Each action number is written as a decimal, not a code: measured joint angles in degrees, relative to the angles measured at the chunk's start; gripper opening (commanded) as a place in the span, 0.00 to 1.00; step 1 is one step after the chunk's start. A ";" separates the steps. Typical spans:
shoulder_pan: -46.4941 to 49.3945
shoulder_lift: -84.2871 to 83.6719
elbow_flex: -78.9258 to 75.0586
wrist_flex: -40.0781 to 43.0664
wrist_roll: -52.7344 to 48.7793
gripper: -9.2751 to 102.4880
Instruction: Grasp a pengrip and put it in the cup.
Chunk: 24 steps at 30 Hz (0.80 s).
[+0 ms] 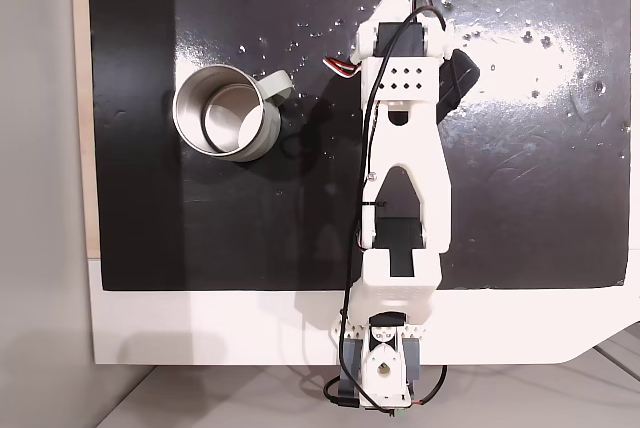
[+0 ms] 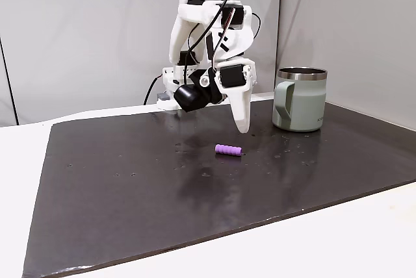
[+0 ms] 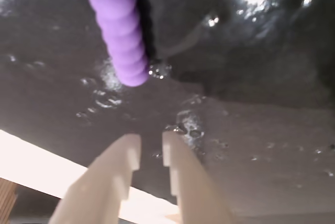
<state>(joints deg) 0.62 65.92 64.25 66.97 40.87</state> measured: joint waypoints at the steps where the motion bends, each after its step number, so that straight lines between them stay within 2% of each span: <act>1: 0.00 -0.44 -1.23 0.79 0.09 0.10; 10: 1.23 -7.47 -11.07 10.11 0.18 0.28; 19: 5.01 -13.54 -17.58 18.72 -0.53 0.32; 24: 5.54 -16.00 -21.80 19.78 -0.79 0.32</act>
<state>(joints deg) 6.15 49.92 42.45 86.75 40.08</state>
